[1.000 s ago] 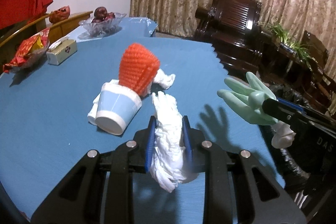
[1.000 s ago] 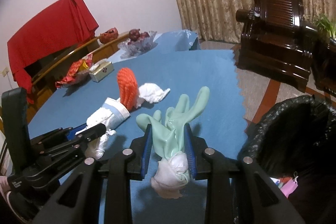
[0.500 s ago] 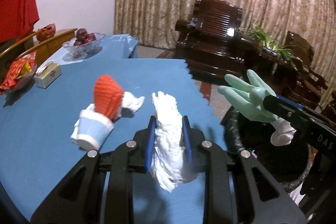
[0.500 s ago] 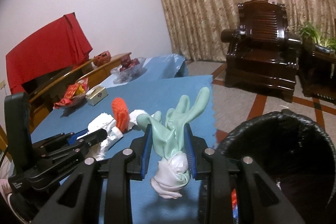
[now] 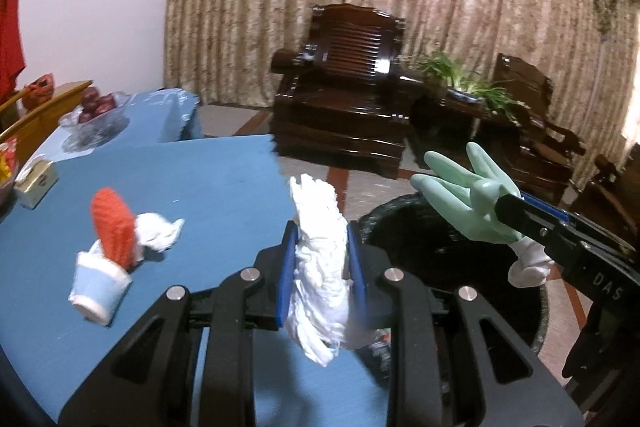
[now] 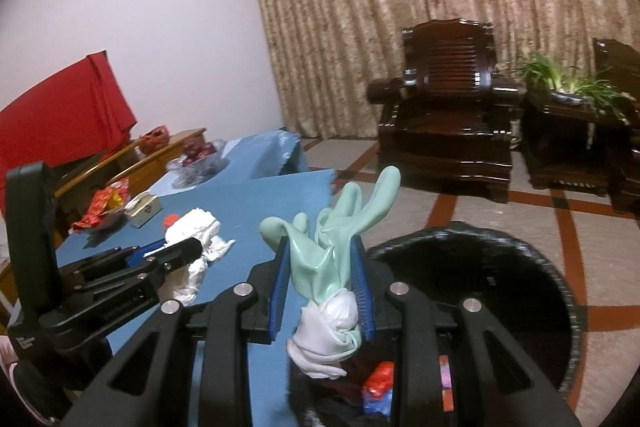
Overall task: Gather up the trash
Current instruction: 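Carry the white tissue and green glove over the bin with both grippers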
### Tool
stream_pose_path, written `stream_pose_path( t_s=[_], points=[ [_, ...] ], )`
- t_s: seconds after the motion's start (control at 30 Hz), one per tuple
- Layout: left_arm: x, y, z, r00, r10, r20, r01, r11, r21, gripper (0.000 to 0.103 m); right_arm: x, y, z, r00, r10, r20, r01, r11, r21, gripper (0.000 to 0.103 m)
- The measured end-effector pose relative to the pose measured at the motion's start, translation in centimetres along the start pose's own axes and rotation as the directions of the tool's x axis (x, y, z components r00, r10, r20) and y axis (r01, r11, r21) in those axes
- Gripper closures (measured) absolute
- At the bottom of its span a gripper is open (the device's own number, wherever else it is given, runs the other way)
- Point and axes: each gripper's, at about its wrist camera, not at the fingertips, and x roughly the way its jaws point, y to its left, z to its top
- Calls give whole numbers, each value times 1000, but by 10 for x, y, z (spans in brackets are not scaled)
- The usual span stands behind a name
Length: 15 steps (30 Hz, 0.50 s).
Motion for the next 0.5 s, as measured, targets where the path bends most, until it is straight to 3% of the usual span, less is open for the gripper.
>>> stream_pose_path(
  t_s=[0.5],
  points=[
    [50, -72, 1, 989, -139, -45, 142, 987, 73, 79, -26, -65, -8, 990, -144, 2, 144, 988, 55, 74]
  ],
)
